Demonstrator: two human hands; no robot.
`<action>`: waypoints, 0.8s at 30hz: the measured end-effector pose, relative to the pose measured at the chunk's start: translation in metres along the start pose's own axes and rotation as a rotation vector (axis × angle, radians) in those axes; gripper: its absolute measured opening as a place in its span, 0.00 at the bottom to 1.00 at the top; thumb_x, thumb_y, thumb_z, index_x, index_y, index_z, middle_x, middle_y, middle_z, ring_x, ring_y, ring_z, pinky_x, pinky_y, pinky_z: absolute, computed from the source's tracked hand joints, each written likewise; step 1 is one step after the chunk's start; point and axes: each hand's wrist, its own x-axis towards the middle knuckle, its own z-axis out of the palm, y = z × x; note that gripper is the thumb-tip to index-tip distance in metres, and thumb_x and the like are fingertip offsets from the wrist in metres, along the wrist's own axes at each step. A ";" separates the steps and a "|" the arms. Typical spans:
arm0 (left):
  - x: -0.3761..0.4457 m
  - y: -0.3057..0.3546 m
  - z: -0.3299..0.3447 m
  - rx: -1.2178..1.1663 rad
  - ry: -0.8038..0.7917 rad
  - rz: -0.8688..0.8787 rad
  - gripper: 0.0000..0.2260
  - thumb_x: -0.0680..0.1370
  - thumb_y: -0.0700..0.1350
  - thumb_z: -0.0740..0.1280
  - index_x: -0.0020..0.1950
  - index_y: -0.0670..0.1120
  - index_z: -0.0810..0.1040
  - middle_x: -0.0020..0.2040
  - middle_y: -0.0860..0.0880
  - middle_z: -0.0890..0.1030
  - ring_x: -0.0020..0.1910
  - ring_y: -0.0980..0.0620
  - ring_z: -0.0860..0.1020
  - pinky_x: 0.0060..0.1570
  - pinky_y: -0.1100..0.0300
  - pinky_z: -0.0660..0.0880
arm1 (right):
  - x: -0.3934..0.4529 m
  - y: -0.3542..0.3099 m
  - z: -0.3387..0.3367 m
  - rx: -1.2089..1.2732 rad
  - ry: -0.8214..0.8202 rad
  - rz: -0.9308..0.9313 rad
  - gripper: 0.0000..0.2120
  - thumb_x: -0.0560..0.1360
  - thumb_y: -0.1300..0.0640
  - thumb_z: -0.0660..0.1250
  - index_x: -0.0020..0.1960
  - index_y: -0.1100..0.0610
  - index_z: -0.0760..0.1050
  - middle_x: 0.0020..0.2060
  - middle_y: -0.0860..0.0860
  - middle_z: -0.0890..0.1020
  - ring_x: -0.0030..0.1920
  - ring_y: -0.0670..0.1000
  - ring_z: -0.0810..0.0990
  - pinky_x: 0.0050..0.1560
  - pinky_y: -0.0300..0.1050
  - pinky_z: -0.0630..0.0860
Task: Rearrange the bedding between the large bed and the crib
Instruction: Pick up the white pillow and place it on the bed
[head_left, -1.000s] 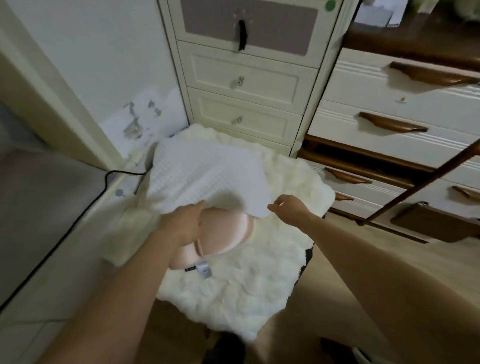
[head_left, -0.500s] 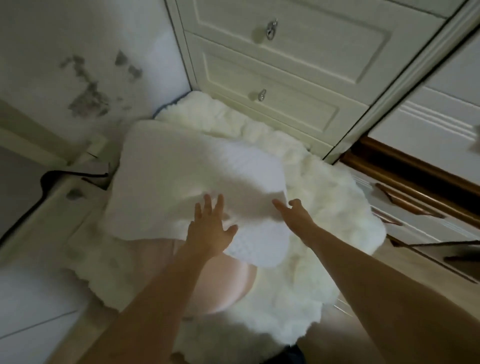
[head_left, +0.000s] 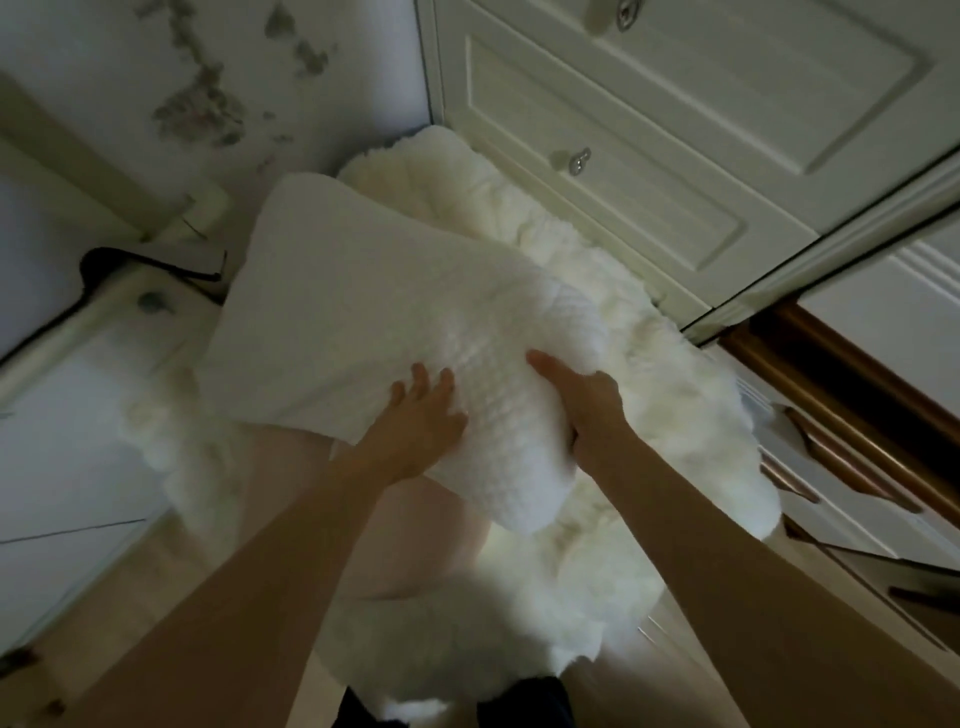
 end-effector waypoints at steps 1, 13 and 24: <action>-0.004 -0.003 -0.007 -0.172 -0.008 0.015 0.25 0.83 0.50 0.55 0.78 0.50 0.51 0.79 0.49 0.46 0.78 0.45 0.46 0.73 0.51 0.49 | -0.014 -0.008 0.010 -0.009 0.014 -0.095 0.17 0.65 0.50 0.78 0.48 0.56 0.76 0.45 0.51 0.82 0.46 0.52 0.81 0.42 0.46 0.79; -0.018 -0.124 -0.124 -0.582 0.705 -0.248 0.16 0.80 0.47 0.63 0.65 0.41 0.75 0.63 0.42 0.76 0.62 0.43 0.74 0.61 0.55 0.69 | -0.055 0.009 0.189 -1.196 0.038 -0.917 0.06 0.71 0.54 0.67 0.48 0.53 0.77 0.57 0.50 0.75 0.32 0.52 0.76 0.35 0.42 0.74; 0.056 -0.191 -0.144 -0.757 0.183 -0.265 0.39 0.74 0.58 0.69 0.78 0.45 0.54 0.76 0.49 0.60 0.74 0.48 0.62 0.68 0.59 0.58 | -0.019 0.036 0.234 -1.362 0.226 -1.000 0.35 0.70 0.49 0.71 0.73 0.55 0.62 0.56 0.54 0.80 0.38 0.56 0.82 0.32 0.50 0.79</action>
